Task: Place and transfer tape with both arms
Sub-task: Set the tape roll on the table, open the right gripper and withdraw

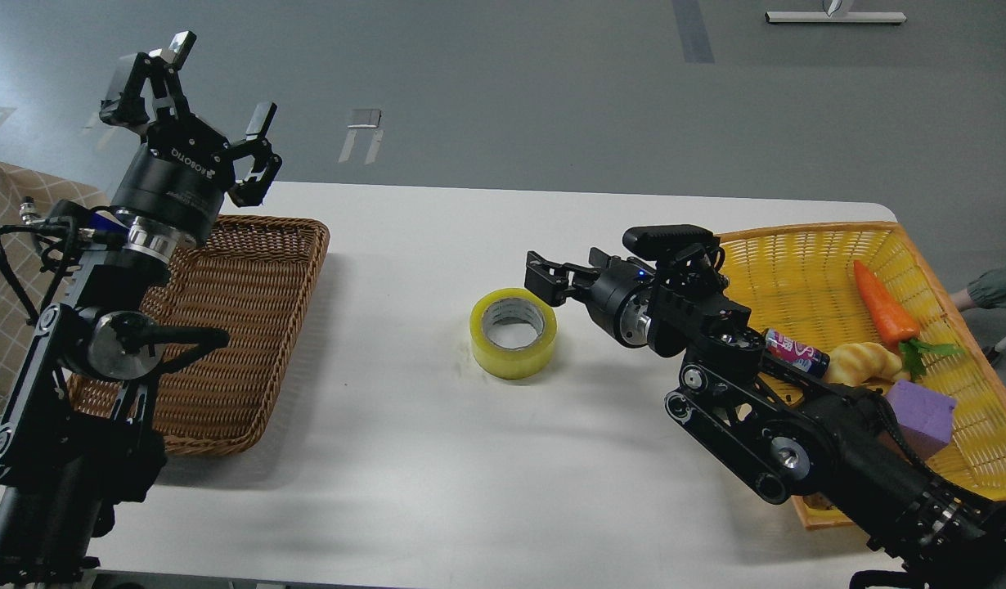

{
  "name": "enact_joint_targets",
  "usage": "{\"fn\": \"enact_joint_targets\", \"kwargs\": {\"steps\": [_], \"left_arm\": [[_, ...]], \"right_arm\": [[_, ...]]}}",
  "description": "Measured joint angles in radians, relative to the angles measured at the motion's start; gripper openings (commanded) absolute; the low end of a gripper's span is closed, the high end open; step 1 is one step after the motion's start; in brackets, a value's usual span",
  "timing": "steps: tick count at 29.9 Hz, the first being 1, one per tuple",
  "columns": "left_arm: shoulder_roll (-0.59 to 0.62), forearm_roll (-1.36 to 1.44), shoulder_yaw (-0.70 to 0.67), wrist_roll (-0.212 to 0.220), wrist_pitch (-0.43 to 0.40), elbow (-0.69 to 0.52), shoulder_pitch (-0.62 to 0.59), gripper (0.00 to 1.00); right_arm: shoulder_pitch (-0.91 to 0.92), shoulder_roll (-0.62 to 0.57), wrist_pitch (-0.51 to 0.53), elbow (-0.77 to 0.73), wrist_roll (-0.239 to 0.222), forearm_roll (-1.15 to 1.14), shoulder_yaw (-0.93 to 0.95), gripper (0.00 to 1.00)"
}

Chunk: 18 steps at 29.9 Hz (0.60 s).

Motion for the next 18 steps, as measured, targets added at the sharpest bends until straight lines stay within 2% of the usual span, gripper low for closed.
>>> {"fn": "enact_joint_targets", "kwargs": {"steps": [9,15,18], "left_arm": [[-0.002,-0.042,-0.006,-0.007,0.001,-0.010,0.008,0.99],[0.031,-0.105,-0.001,-0.024,-0.022,-0.002,-0.057,0.99],[0.060,-0.108,0.003,-0.028,-0.063,-0.002,-0.084,0.99]], "right_arm": [[-0.040,-0.025,-0.006,0.105,0.010,0.029,0.224,0.99],[-0.067,-0.120,0.009,0.169,0.017,0.339,0.350,0.99],[-0.090,-0.173,0.009,0.239,0.047,0.484,0.365,0.99]]}}
